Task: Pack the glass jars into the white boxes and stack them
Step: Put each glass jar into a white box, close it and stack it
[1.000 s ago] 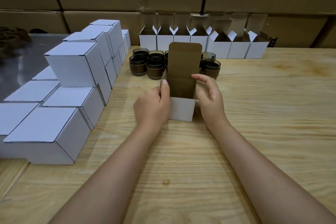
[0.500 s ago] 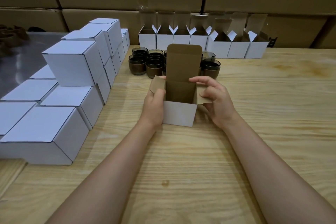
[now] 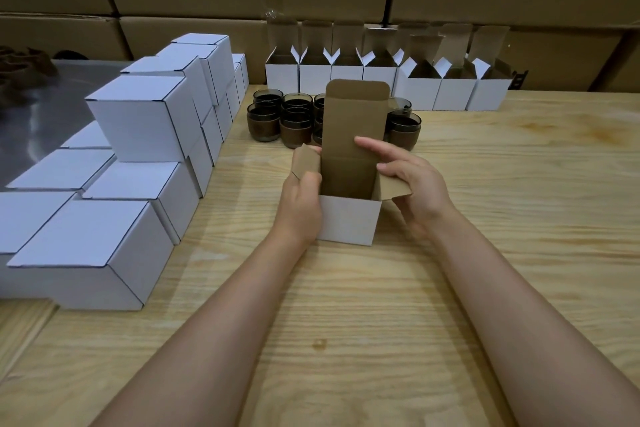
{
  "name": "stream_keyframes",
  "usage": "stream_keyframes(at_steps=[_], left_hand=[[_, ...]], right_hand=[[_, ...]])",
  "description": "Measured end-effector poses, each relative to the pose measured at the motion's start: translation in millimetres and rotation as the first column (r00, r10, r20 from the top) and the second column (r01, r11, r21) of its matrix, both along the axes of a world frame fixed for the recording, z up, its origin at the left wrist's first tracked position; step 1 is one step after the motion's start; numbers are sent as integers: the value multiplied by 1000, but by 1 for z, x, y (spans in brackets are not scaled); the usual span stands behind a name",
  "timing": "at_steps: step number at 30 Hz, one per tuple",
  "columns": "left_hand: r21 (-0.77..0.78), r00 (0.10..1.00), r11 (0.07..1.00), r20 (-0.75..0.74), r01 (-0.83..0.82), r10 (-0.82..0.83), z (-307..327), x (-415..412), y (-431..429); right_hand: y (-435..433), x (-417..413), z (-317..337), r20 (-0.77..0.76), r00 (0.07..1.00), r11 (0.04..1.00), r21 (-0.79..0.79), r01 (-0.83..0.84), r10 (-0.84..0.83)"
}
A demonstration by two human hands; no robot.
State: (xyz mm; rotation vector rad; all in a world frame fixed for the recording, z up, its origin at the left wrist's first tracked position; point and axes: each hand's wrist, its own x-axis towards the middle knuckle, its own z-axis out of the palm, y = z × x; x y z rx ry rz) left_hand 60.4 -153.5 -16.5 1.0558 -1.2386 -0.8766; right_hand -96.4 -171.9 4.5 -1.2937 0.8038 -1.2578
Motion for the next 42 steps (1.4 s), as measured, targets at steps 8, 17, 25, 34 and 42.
stream_keyframes(at_steps=[8, 17, 25, 34, 42], left_hand=[[-89, 995, 993, 71, 75, -69, -7, 5, -10], [-87, 991, 989, 68, 122, -117, -7, 3, -10], [-86, 989, 990, 112, 109, -99, -6, 4, -8], [-71, 961, 981, 227, 180, -160, -3, 6, -3], [-147, 948, 980, 308, 132, -81, 1, 8, 3]], right_hand=[[1, -4, 10, -91, 996, 997, 81, 1, 6], [-9, 0, 36, -295, 896, 943, -120, 311, -333], [-30, 9, 50, -509, 838, 947, 125, 295, -194], [-31, 4, 43, -584, 809, 952, 201, 231, -73], [-26, 0, 15, -3, 900, 883, 194, 428, -436]])
